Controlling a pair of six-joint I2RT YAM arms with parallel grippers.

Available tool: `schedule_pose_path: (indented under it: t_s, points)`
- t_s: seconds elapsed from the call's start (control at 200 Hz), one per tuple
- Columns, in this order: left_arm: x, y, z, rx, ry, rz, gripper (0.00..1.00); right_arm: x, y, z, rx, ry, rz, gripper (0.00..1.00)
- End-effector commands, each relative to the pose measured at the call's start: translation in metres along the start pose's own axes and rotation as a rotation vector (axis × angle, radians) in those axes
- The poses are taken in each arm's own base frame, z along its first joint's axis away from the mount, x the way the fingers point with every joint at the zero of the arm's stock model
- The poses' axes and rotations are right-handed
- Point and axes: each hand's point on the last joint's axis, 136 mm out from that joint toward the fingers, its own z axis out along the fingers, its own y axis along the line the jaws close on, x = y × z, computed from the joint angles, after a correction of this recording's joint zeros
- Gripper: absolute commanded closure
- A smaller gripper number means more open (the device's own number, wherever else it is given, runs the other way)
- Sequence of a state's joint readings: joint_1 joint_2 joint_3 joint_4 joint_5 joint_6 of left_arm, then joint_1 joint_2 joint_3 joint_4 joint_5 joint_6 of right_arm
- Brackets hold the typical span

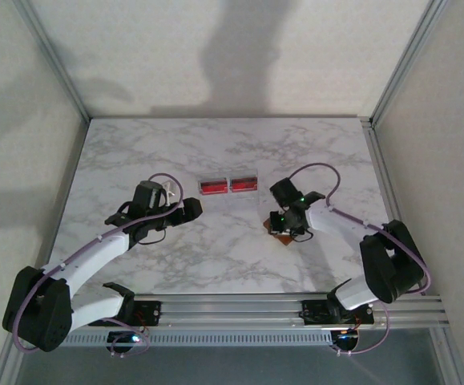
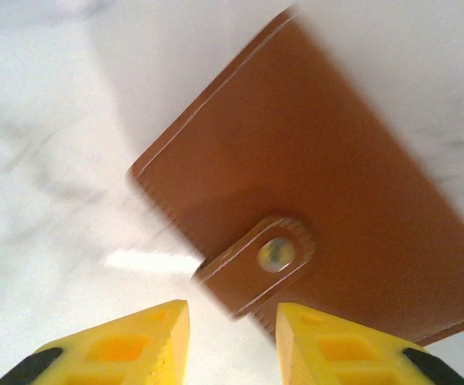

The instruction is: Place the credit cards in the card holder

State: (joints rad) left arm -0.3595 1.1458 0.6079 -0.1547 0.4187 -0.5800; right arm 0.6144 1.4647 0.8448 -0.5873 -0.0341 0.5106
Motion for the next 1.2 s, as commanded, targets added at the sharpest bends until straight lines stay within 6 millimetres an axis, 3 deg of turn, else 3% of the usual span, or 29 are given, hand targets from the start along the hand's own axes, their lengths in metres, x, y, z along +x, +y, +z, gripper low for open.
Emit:
schedule_pose_path:
  t_s: [0.0, 0.085, 0.23, 0.35, 0.511, 0.616, 0.906, 1.191]
  points:
    - [0.005, -0.002, 0.001, -0.002, 0.029, 0.015, 0.00, 0.036, 0.011, 0.000, -0.055, 0.102, -0.078, 0.64]
    - [0.009, -0.002, 0.003, 0.009, 0.039, 0.015, 0.00, 0.032, -0.007, -0.008, 0.029, 0.054, -0.006, 0.60]
    - [0.011, -0.007, 0.003, 0.017, 0.060, 0.026, 0.00, 0.011, -0.049, -0.020, 0.131, -0.036, 0.205, 0.46]
    - [0.010, -0.010, 0.000, 0.019, 0.039, 0.036, 0.01, -0.012, -0.066, -0.023, 0.122, -0.082, 0.248, 0.39]
    - [0.012, -0.013, -0.003, 0.019, 0.049, 0.041, 0.00, -0.019, -0.075, -0.008, 0.075, -0.043, 0.336, 0.36]
    - [0.016, -0.018, -0.004, 0.052, 0.049, 0.048, 0.00, -0.014, -0.065, 0.002, 0.013, -0.006, 0.359, 0.35]
    - [0.021, -0.024, 0.002, 0.065, 0.084, 0.065, 0.00, -0.009, -0.049, 0.011, -0.126, -0.028, 0.470, 0.50]
    - [0.028, -0.027, 0.010, 0.066, 0.120, 0.081, 0.00, -0.014, -0.056, 0.007, -0.112, -0.103, 0.465, 0.74]
